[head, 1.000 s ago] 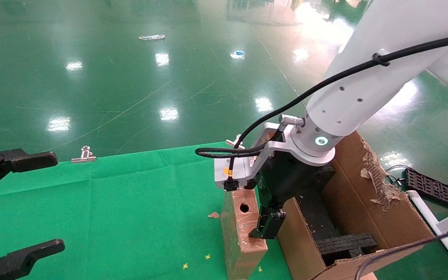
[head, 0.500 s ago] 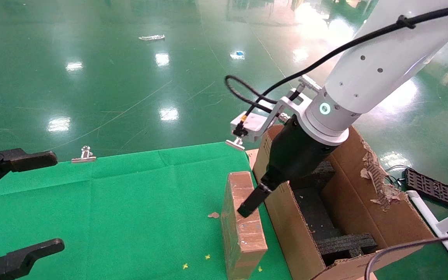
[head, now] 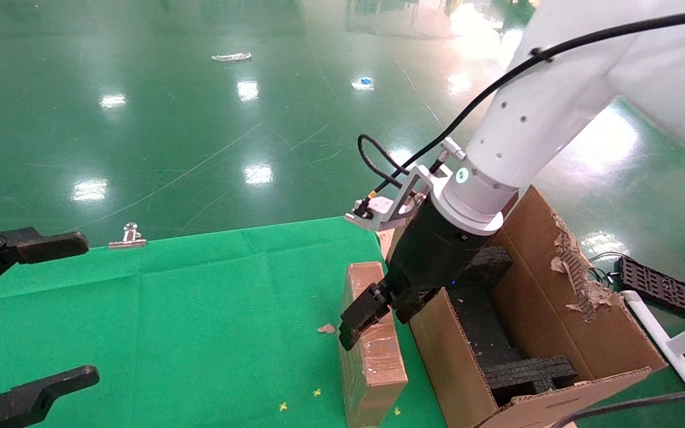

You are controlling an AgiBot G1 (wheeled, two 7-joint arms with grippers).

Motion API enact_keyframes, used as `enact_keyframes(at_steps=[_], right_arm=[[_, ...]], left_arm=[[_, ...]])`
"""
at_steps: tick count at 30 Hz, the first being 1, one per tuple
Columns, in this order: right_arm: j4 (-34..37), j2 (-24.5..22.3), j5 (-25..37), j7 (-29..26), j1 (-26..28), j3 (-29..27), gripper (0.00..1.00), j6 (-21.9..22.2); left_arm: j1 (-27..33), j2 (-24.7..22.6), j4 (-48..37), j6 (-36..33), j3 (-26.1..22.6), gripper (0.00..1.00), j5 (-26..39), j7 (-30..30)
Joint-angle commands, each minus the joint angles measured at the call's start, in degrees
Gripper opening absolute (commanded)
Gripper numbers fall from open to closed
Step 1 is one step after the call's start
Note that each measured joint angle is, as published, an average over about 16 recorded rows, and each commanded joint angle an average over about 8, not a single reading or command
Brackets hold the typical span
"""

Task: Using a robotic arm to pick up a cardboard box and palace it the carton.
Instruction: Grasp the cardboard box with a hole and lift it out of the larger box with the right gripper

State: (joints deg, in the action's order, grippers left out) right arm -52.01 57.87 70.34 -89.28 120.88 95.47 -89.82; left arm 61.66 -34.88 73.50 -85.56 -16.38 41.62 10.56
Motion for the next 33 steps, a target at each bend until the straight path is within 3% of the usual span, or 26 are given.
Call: enact_keyframes(at_steps=[1,5,7,14,17,21,33], right_arm=[[1.03,0.89,-0.01,0.06,-0.34,0.91,0.55,0.2],[1.59,1.62,0.48,0.17,-0.83,1.93,0.07,0.68],[1.67,1.73,0.67,0.1,-0.98,2.26,0.0,0.97],[1.47,1.43,0.83,-0.15,-1.51,2.75,0.0,1.91],[1.28,1.23,0.81,-0.13,-1.72,2.83,0.0,2.17],[1.02,0.96,0.83,-0.11,-1.85,2.92,0.0,2.39],[-0.22,0.15,1.57,0.31,-1.73,3.12,0.0,3.4]], left_arm=[[0.0,0.0,0.0,0.0,-0.01,1.0,-0.01,0.0],[0.01,0.01,0.0,0.01,-0.02,0.95,-0.02,-0.01],[0.01,0.01,0.0,0.01,-0.03,0.84,-0.02,-0.02],[0.01,0.02,0.0,0.03,-0.06,0.22,-0.04,-0.03],[0.02,0.03,0.0,0.03,-0.07,0.08,-0.05,-0.04],[0.02,0.04,0.0,0.04,-0.09,0.0,-0.06,-0.04],[0.03,0.05,0.0,0.06,-0.13,0.0,-0.09,-0.07]])
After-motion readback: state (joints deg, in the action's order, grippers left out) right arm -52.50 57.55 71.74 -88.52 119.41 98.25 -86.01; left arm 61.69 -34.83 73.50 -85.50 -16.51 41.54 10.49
